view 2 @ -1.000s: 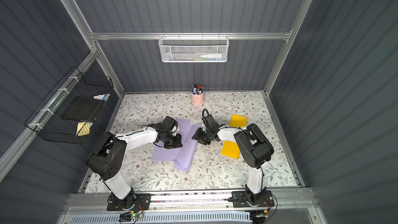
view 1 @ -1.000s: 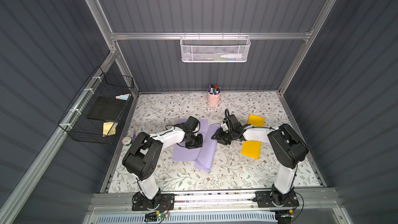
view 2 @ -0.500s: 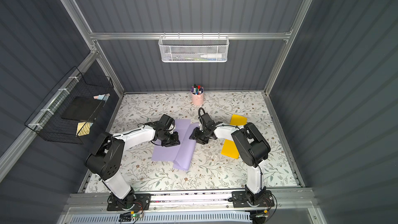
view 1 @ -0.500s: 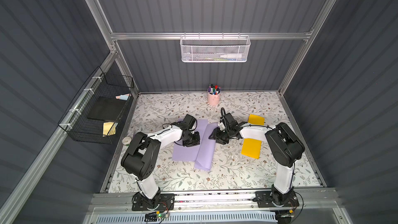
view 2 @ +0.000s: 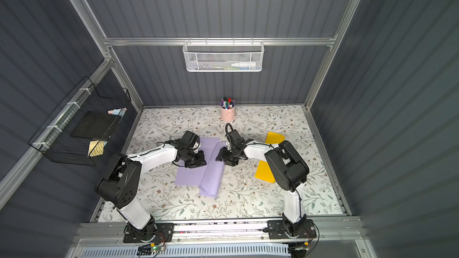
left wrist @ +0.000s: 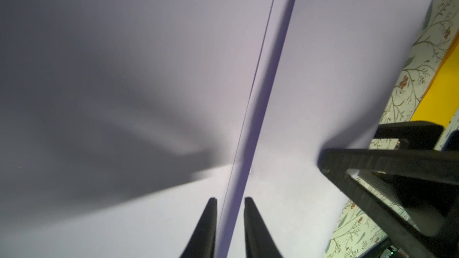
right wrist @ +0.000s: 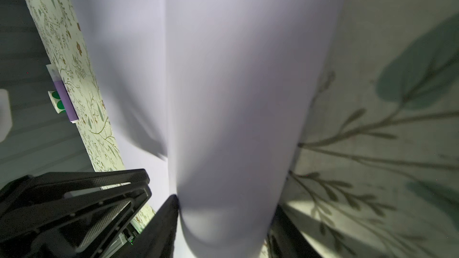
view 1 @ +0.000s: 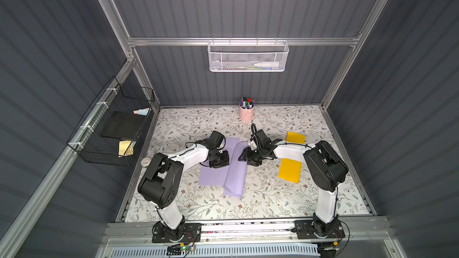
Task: Fold the rectangular paper in half along the long edge
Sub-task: Fold the paper.
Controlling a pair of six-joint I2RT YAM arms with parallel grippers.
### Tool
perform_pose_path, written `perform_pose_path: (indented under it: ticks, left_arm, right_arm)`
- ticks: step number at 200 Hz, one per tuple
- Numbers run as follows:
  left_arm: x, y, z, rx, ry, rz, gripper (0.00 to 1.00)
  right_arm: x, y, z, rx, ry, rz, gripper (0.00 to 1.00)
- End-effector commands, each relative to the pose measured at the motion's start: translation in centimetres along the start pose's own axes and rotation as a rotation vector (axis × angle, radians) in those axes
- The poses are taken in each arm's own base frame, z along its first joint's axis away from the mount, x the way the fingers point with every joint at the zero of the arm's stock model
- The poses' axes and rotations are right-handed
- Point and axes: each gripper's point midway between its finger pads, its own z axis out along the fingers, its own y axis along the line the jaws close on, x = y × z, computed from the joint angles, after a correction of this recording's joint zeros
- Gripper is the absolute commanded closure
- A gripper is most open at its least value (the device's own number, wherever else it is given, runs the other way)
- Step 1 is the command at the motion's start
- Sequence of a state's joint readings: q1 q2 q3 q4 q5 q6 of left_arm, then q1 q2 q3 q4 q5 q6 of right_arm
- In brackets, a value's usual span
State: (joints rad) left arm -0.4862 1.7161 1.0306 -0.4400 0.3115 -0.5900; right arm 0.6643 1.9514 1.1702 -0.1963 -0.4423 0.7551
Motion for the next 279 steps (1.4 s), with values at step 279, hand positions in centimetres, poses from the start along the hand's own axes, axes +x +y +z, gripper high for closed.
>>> perform_pose_path:
  ticks: [279]
  left_arm:
    - [0.8, -2.5, 1.8, 0.172, 0.051, -0.035, 0.89]
  right_arm:
    - [5.5, -7.0, 3.5, 0.328, 0.214, 0.000, 0.45]
